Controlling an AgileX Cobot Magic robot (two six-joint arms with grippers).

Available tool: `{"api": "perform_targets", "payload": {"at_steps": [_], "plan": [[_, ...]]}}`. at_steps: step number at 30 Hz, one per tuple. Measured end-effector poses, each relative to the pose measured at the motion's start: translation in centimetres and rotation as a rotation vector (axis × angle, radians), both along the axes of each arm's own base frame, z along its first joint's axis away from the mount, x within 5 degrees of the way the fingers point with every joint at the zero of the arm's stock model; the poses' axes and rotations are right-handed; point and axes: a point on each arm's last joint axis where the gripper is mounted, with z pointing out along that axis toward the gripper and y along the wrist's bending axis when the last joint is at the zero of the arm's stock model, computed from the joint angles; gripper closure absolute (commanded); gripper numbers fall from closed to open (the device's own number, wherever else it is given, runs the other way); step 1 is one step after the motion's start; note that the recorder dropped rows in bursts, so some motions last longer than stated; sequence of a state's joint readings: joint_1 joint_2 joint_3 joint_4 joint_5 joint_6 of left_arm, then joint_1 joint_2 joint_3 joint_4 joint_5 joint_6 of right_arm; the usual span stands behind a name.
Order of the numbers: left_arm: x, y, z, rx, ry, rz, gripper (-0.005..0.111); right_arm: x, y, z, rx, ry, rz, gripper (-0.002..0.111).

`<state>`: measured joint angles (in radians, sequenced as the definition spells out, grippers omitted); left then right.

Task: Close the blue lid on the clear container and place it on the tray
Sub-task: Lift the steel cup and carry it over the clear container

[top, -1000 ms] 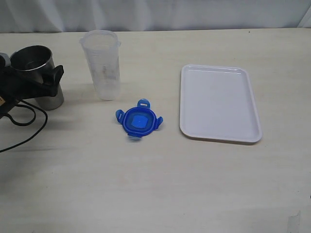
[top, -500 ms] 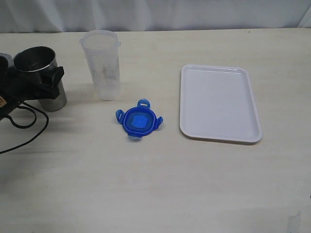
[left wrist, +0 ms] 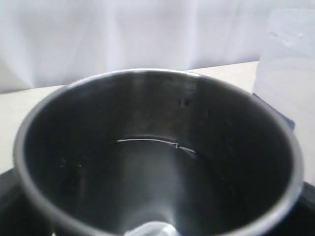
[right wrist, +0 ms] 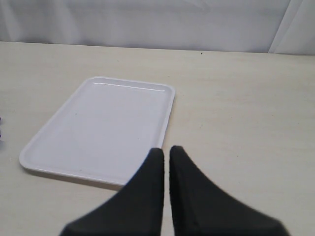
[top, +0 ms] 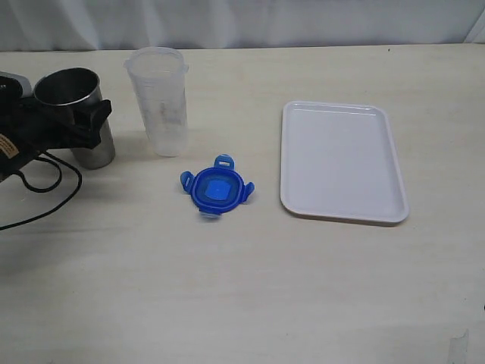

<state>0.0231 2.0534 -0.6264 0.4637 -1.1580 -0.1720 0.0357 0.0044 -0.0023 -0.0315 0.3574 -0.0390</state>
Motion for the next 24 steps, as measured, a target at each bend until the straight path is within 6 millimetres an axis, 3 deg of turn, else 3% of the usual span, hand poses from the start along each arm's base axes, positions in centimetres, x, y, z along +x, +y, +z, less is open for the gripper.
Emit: {"api": "perform_targets", "payload": {"at_steps": [9,17,24], "plan": [[2.1,0.2,1.1,-0.004,-0.057,0.023,0.107,0.0,0.0,0.0,0.000,0.000,0.000,0.104],[5.8,0.4,3.7,0.000,-0.149,0.036,0.107,0.0,0.0,0.0,0.000,0.000,0.000,0.104],[8.6,0.4,5.2,0.020,-0.083,0.026,0.107,0.0,0.0,0.0,0.000,0.000,0.000,0.104]]}}
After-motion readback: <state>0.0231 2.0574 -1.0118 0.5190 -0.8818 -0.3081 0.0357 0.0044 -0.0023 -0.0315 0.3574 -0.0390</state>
